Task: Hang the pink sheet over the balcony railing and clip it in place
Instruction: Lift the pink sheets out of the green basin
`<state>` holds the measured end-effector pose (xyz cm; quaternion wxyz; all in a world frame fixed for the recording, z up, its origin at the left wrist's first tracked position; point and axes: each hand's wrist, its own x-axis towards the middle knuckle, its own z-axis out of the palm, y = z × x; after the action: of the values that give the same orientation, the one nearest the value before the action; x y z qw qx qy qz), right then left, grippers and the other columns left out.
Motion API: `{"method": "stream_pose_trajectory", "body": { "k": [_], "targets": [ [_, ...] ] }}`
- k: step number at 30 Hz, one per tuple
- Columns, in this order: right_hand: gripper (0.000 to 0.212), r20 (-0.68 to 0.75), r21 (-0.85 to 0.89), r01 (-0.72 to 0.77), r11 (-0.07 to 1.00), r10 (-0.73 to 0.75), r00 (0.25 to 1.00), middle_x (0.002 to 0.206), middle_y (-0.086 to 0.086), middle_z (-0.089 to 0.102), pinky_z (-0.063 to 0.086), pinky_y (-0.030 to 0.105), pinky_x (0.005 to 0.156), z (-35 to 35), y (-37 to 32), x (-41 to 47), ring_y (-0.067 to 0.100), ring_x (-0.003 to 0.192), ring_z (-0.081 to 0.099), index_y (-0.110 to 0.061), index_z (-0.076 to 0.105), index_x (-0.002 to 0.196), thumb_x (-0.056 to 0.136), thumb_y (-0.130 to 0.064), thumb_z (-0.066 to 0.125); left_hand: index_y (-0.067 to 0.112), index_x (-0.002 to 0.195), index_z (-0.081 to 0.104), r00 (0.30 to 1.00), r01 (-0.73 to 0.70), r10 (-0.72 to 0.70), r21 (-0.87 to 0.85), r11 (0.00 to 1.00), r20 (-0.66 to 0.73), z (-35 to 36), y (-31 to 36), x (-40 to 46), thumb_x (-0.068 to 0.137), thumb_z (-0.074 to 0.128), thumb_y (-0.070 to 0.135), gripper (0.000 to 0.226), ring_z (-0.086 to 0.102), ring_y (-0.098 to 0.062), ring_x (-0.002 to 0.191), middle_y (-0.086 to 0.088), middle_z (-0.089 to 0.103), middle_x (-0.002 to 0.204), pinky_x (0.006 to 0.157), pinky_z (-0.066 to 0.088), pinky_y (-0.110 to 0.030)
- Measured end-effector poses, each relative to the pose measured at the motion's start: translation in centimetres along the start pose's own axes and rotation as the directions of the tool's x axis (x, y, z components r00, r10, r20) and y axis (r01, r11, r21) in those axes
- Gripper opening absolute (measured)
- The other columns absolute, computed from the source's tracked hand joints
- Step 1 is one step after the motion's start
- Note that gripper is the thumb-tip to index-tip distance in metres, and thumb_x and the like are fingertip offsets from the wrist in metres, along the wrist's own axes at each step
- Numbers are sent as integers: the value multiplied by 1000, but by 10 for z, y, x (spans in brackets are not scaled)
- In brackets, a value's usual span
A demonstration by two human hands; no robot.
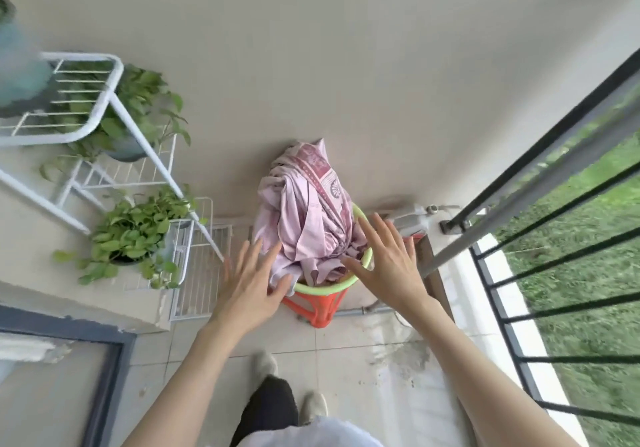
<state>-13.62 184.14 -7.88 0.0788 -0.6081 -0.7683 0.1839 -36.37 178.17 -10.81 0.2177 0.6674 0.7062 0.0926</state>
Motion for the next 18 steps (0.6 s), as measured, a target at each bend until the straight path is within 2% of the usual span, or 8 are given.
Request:
{"method": "stream_pose_trajectory", "body": {
  "k": [5, 10, 14, 16, 18],
  "targets": [
    [79, 64, 17, -60, 998, 59, 996, 157, -5, 9, 8, 54, 115, 27, 7, 82, 18, 145, 3, -36, 9, 148, 85, -59, 50, 31, 148, 12, 994, 31, -22, -85, 996, 112, 12, -29, 84, 94, 37, 49, 63, -6, -21, 145, 0, 0, 159, 117, 4, -50],
    [79, 156, 82, -121, 989, 107, 982, 158, -4, 11, 11, 47, 116, 66, 13, 166, 16, 145, 5, -27, 12, 149, 86, -55, 51, 24, 148, 17, 984, 105, -71, -206, 973, 164, 32, -62, 171, 94, 41, 46, 64, 11, -20, 144, -1, 14, 157, 116, 11, -42],
    [78, 223, 144, -194, 970, 159, 962, 156, 1, 17, 12, 36, 117, 100, 32, 235, 16, 144, 13, -17, 15, 149, 88, -50, 52, 16, 148, 17, 946, 279, -152, -479, 832, 287, 62, -75, 226, 94, 45, 40, 66, 17, -14, 143, -1, 18, 156, 117, 17, -42],
    [77, 265, 205, -238, 949, 181, 947, 156, 4, 19, 14, 34, 115, 120, 43, 267, 19, 143, 17, -14, 16, 148, 89, -48, 53, 13, 147, 20, 936, 334, -201, -541, 772, 290, 81, -75, 250, 95, 47, 35, 63, 21, -8, 138, -2, 23, 155, 114, 17, -29],
    [77, 311, 212, -253, 944, 180, 933, 155, 6, 21, 17, 35, 115, 143, 54, 294, 21, 142, 19, -12, 17, 148, 89, -47, 53, 15, 147, 21, 913, 407, -273, -609, 681, 304, 100, -74, 274, 95, 47, 31, 60, 23, -5, 133, -1, 27, 152, 104, 15, -18]
  ]
}}
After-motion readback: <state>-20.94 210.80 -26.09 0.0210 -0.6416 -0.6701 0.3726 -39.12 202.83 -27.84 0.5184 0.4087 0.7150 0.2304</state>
